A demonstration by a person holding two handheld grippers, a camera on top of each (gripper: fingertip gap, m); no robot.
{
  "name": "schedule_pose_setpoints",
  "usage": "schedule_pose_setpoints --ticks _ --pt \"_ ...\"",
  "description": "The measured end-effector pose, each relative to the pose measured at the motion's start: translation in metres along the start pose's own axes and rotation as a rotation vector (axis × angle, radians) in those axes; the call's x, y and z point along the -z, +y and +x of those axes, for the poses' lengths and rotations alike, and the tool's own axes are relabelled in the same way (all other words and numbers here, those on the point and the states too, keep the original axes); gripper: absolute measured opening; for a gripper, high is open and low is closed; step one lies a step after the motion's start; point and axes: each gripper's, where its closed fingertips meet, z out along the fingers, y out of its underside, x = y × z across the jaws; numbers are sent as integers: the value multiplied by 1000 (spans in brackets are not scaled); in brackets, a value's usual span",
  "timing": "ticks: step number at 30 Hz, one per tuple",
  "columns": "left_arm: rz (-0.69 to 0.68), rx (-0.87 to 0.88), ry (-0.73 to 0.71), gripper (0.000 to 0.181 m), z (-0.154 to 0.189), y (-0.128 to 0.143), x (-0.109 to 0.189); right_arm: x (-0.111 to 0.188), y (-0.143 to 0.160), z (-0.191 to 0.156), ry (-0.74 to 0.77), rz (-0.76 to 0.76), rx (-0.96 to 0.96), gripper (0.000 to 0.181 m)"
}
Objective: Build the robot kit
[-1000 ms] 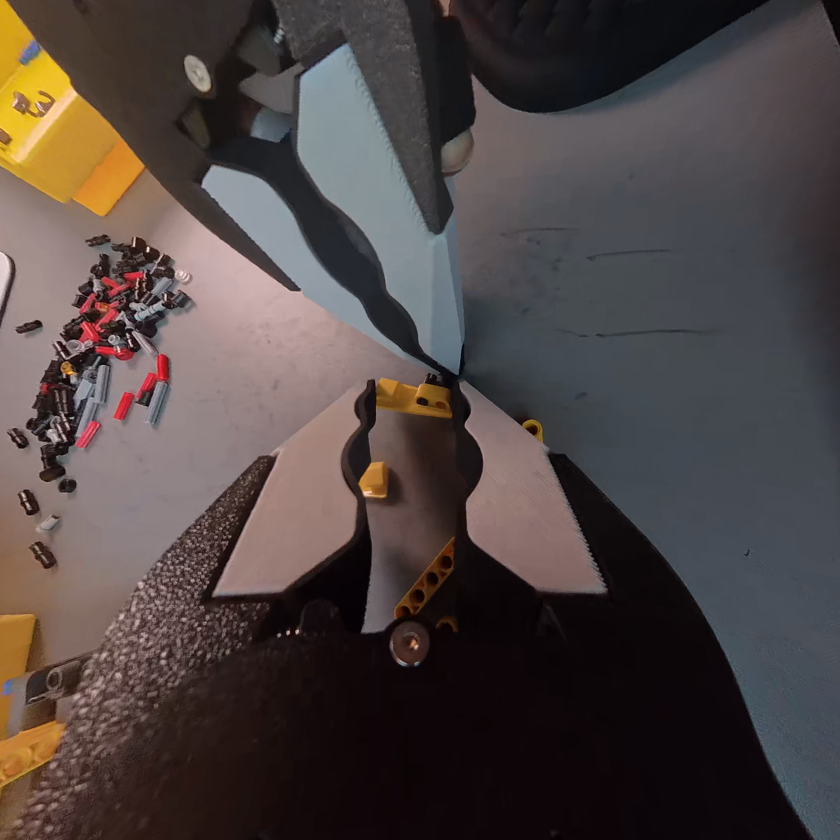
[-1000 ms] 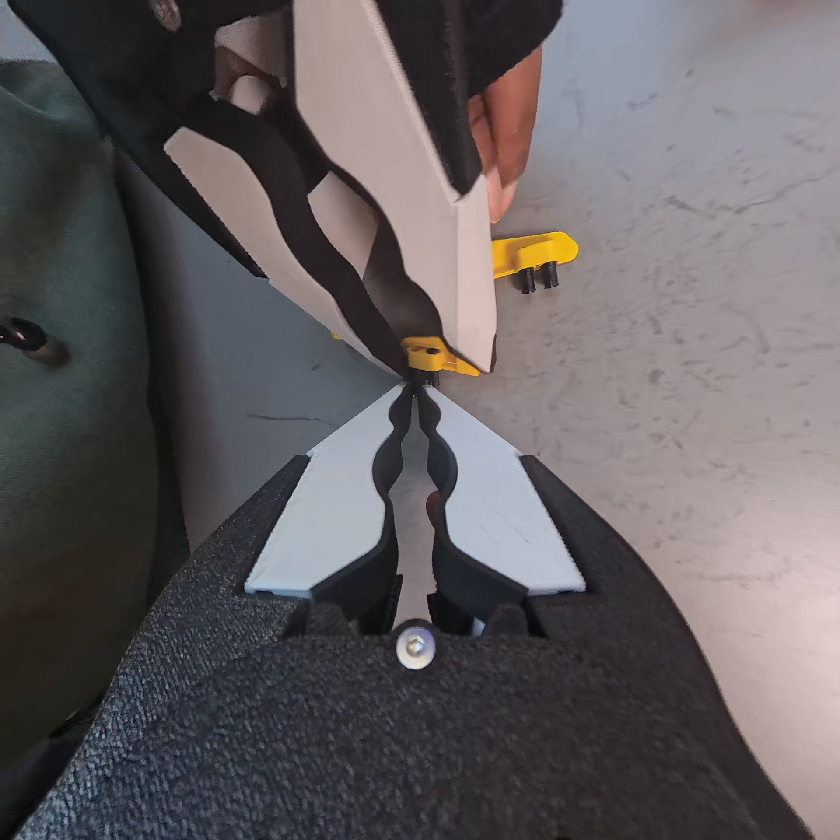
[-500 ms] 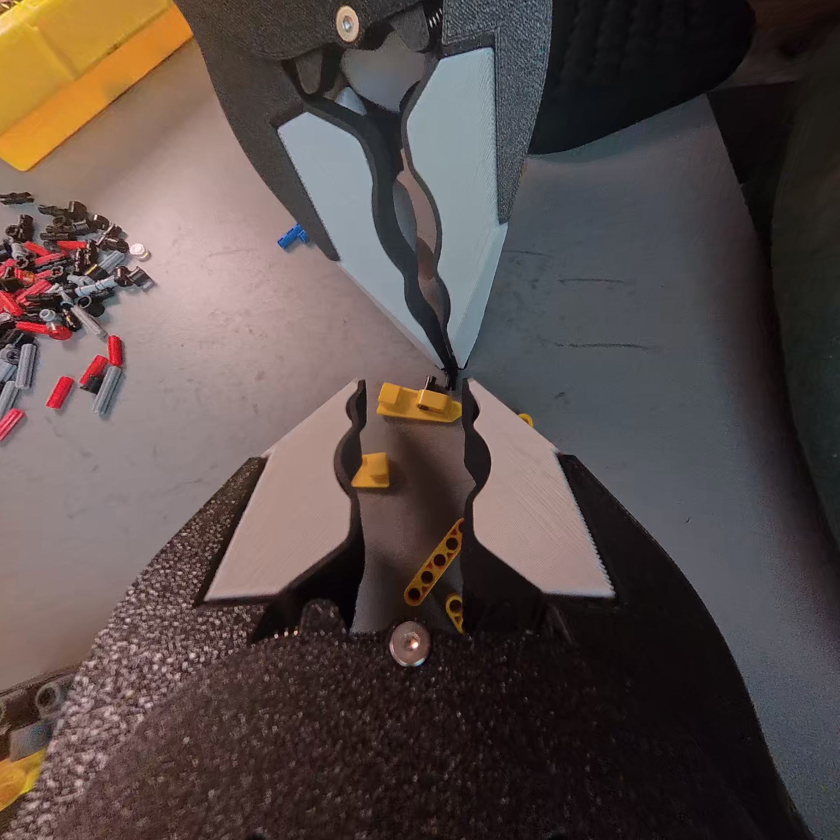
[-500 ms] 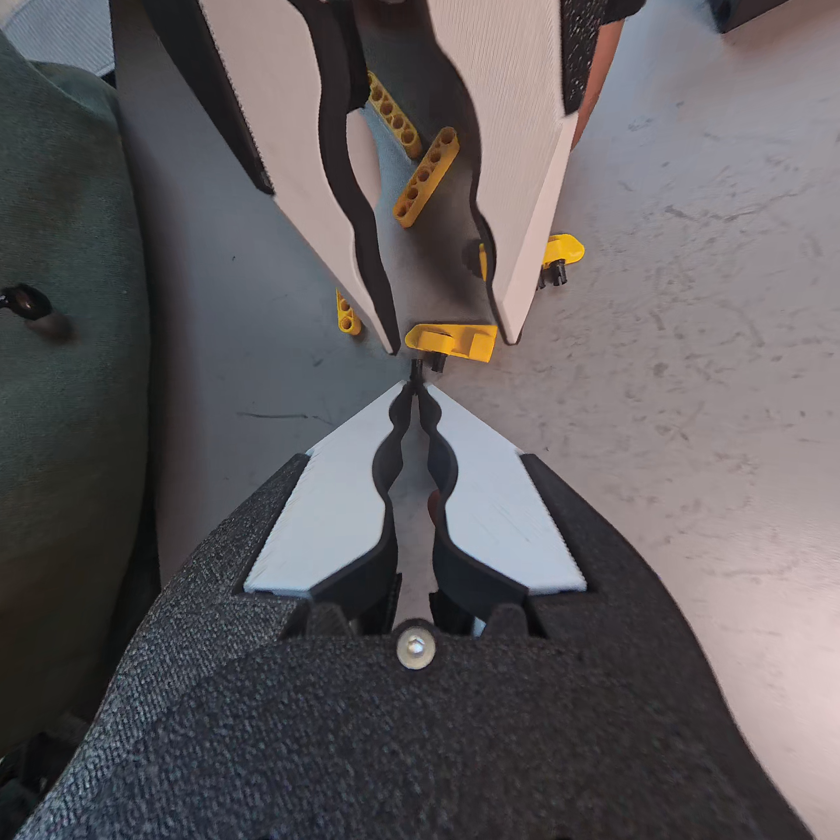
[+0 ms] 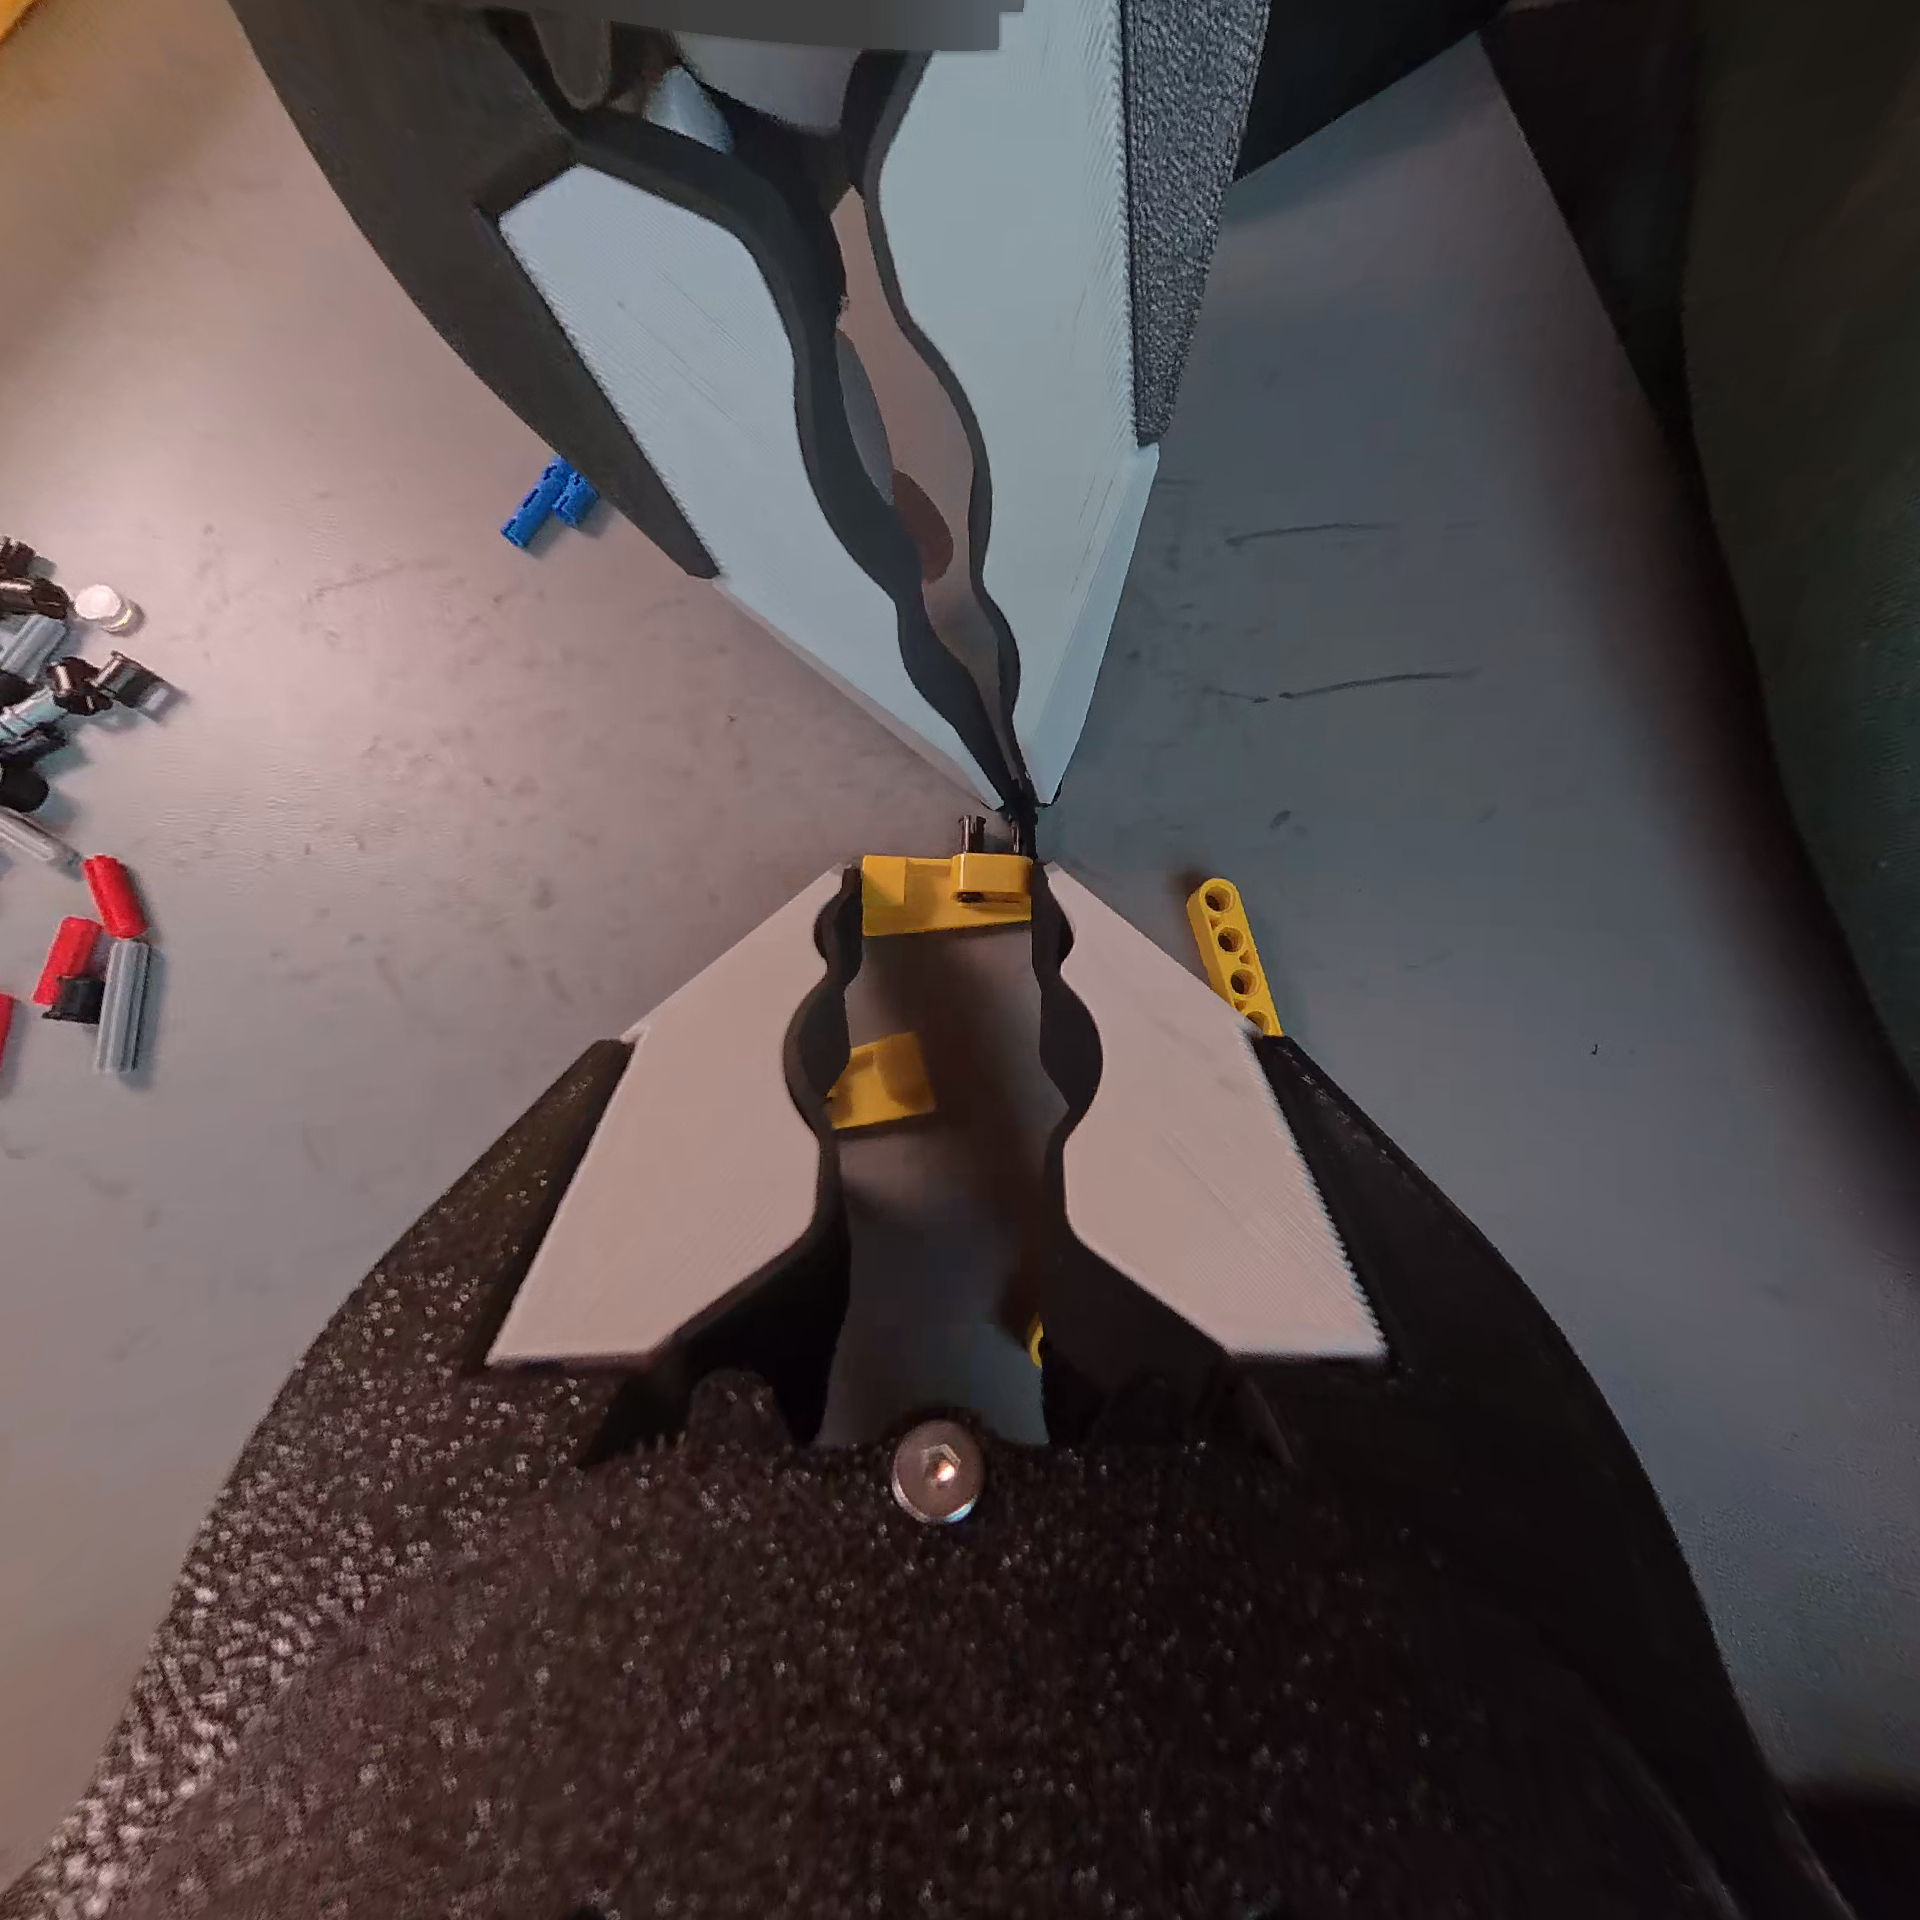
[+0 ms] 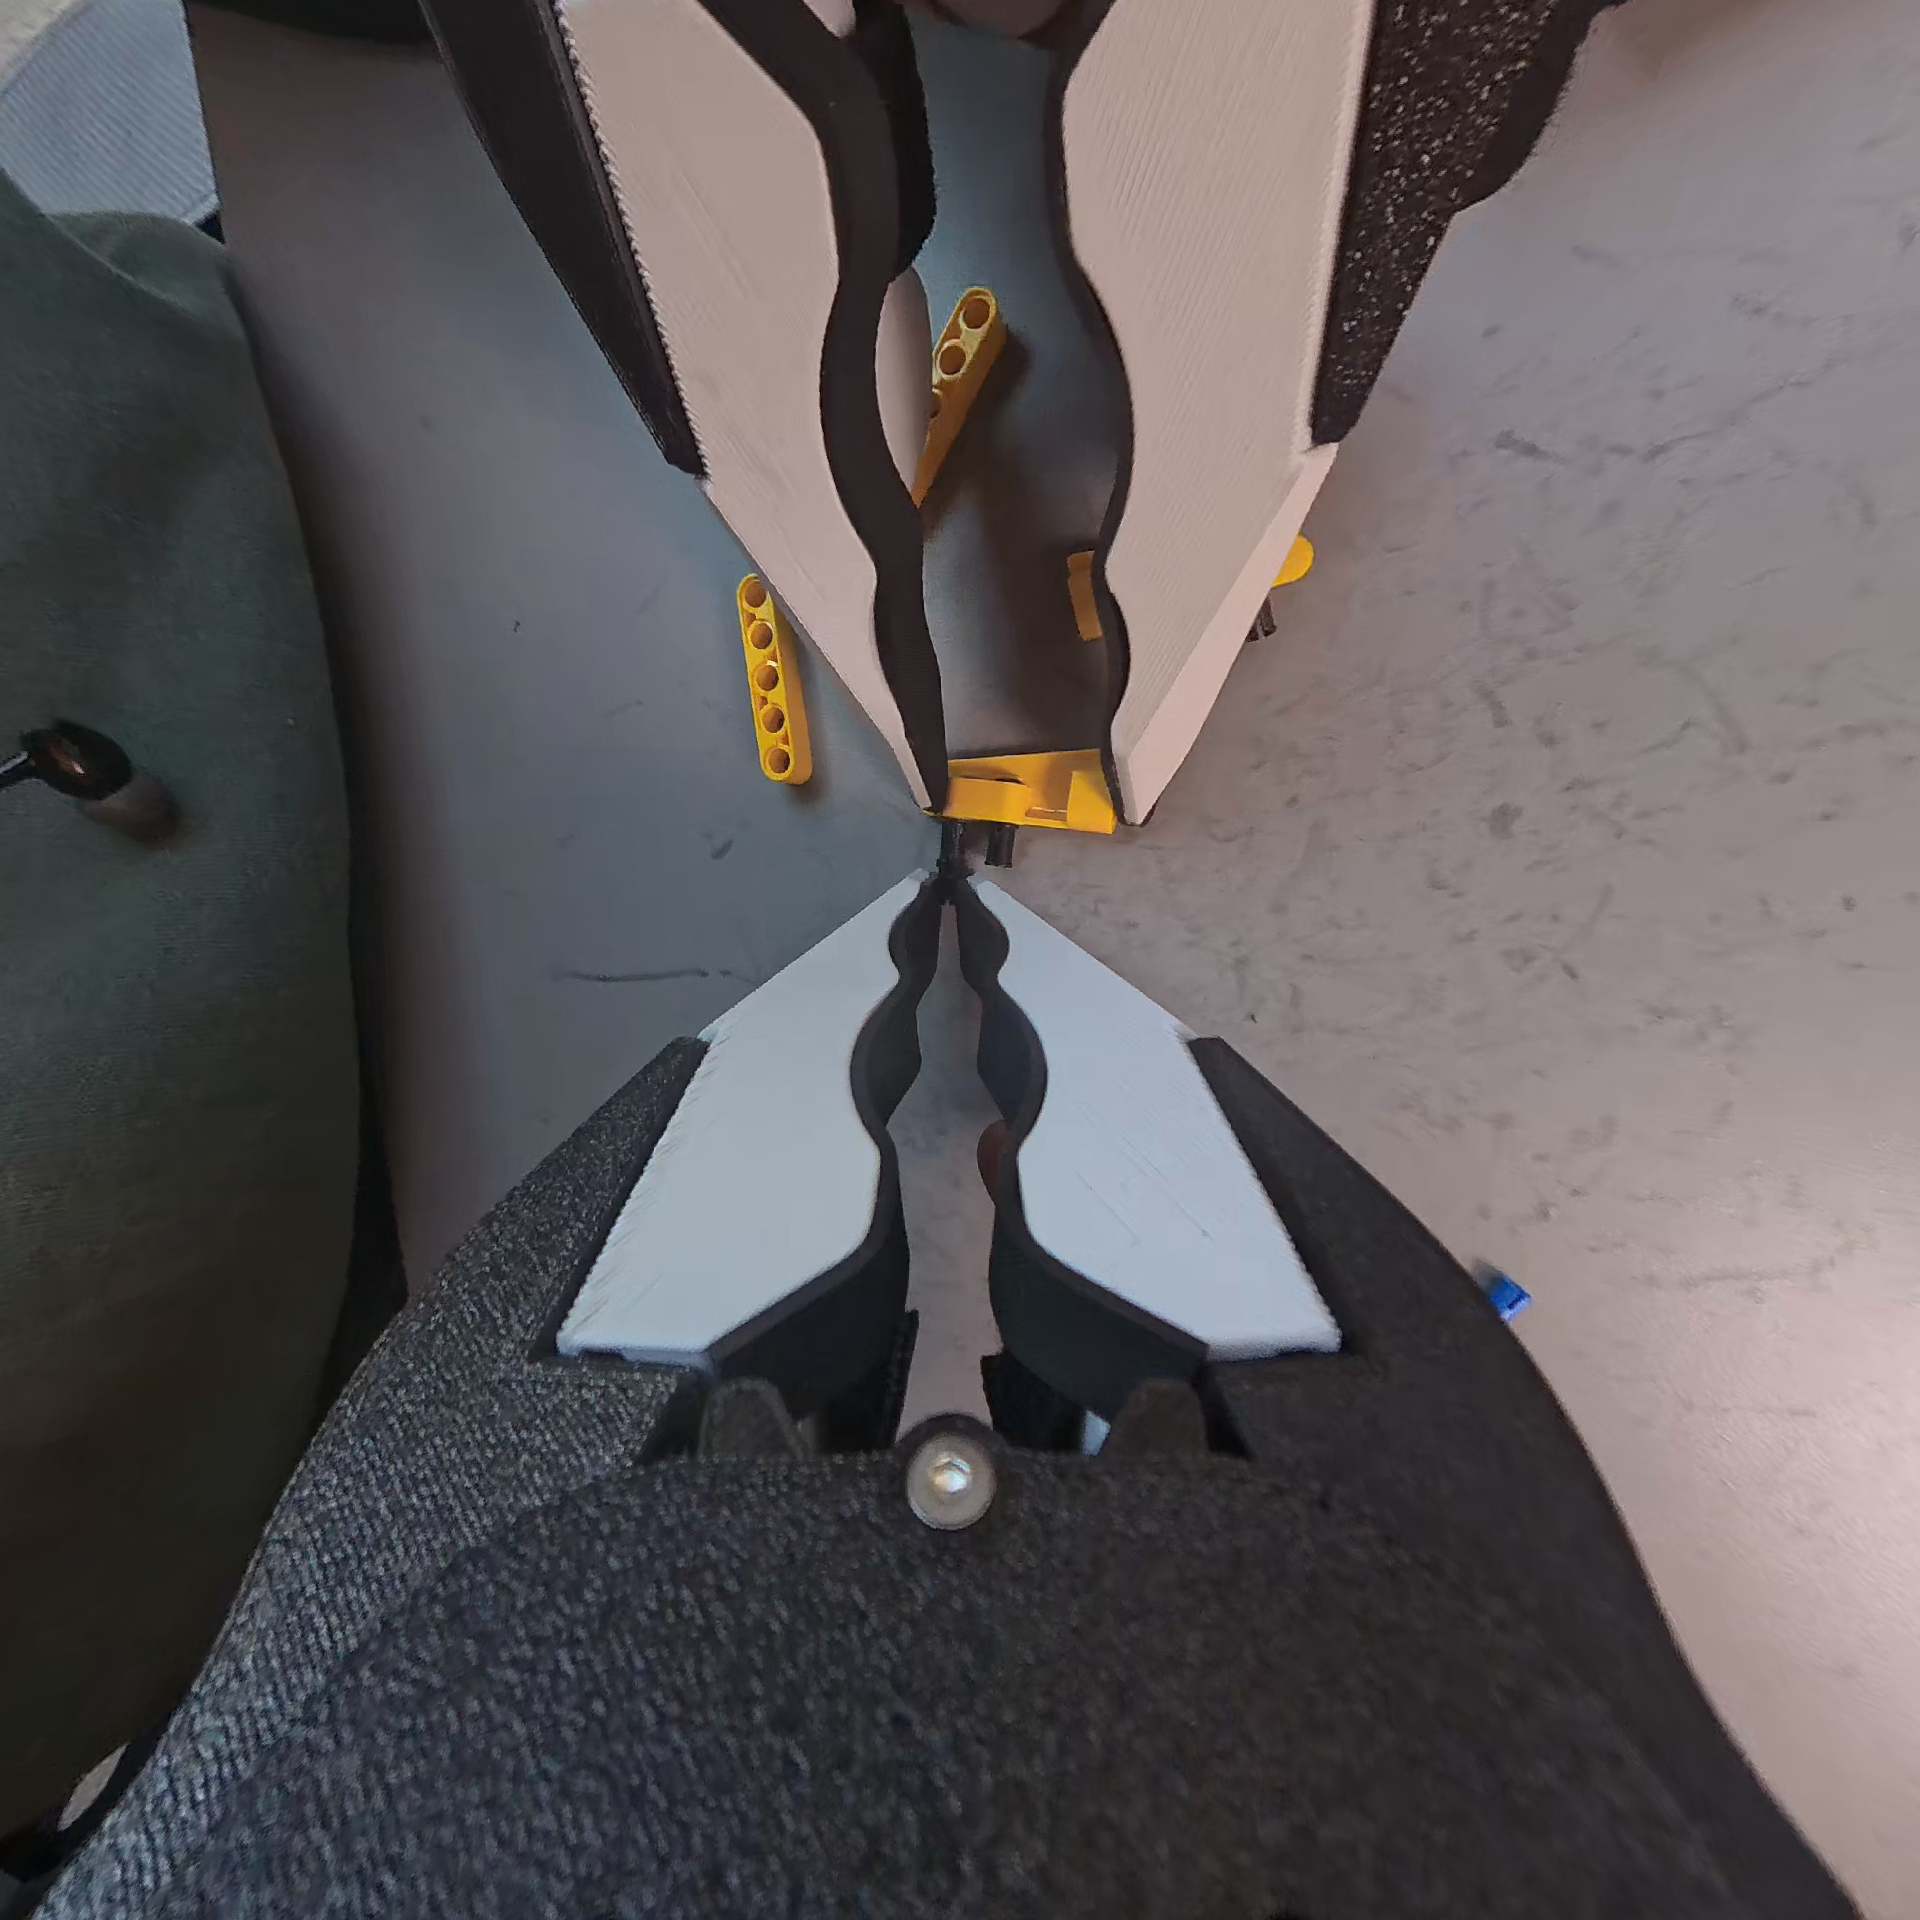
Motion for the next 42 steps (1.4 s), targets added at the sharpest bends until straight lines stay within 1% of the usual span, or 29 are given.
schedule_pose_setpoints --ticks 8,12,15,18,21,26,28,32,33,34,35,36,37,39,40,42 --pt "17 41 -58 31 0 0 0 0 -1 1 56 -15 14 2" --pt "23 72 -82 31 0 -1 -1 1 -1 2 140 -7 89 1" --pt "29 97 -94 31 1 -1 -1 1 -2 2 220 31 130 1" --pt "27 99 -107 31 1 -1 -1 1 -2 2 275 90 72 1" --pt "24 95 -120 31 2 -1 -1 2 -2 3 324 82 54 1" --pt "20 94 -134 31 1 -1 -1 2 -1 3 298 17 18 1" --pt "21 99 -139 31 1 -1 -1 2 -3 3 281 15 17 1" --pt "26 107 -135 31 1 0 0 3 -6 1 264 59 26 0" --pt "31 109 -129 31 3 -2 -2 6 -20 -2 254 139 15 0" --pt "36 108 -118 31 7 -6 -5 8 -30 -4 238 159 -2 0" --pt "24 89 -121 31 9 -7 -8 9 -35 0 294 117 79 0" --pt "8 68 -130 31 10 -7 -8 6 -31 3 347 38 183 0" --pt "7 68 -129 31 9 -7 -8 2 -28 0 332 13 182 0" --pt "22 89 -123 31 10 -5 -6 6 -25 -1 292 66 118 0" --pt "27 85 -126 31 11 -4 -6 14 -28 0 291 122 90 0" --pt "28 89 -128 31 10 -4 -6 36 -33 7 333 230 56 0"
